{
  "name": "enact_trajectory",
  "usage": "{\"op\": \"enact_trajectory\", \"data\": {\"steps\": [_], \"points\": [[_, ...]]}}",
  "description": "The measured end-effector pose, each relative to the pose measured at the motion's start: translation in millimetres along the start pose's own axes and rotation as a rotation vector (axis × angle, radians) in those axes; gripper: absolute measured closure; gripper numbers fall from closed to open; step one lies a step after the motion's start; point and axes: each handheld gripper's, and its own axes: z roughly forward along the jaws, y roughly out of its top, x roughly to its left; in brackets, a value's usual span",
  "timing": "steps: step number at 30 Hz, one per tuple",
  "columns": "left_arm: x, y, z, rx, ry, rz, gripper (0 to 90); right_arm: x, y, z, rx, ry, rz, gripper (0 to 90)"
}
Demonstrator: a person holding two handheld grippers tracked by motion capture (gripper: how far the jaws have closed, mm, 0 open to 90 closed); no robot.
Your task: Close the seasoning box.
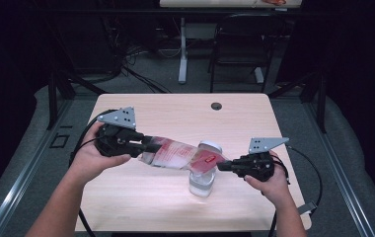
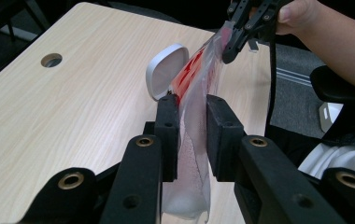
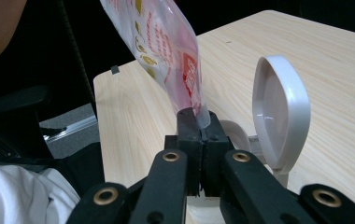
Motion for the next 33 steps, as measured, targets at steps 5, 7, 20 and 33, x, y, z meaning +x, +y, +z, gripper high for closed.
{"op": "enact_trajectory", "data": {"steps": [5,7,20,33], "points": [[-0.5,0.3,-1.9,0.002,0.003,0.001,76.9,0.7,0.1,2.6,0.005,0.000,-0.003,89.4],[-0.3,0.4,-2.4,0.003,0.006,0.004,76.9,0.9,0.3,3.5,0.007,0.004,-0.003,89.3],[1.4,-0.1,-2.3,-0.006,0.007,-0.009,76.9,0.8,2.0,6.0,0.008,0.004,-0.007,89.1],[3.0,2.9,0.4,-0.009,-0.008,-0.004,76.9,3.2,2.5,-2.0,-0.003,0.000,-0.015,89.1]]}}
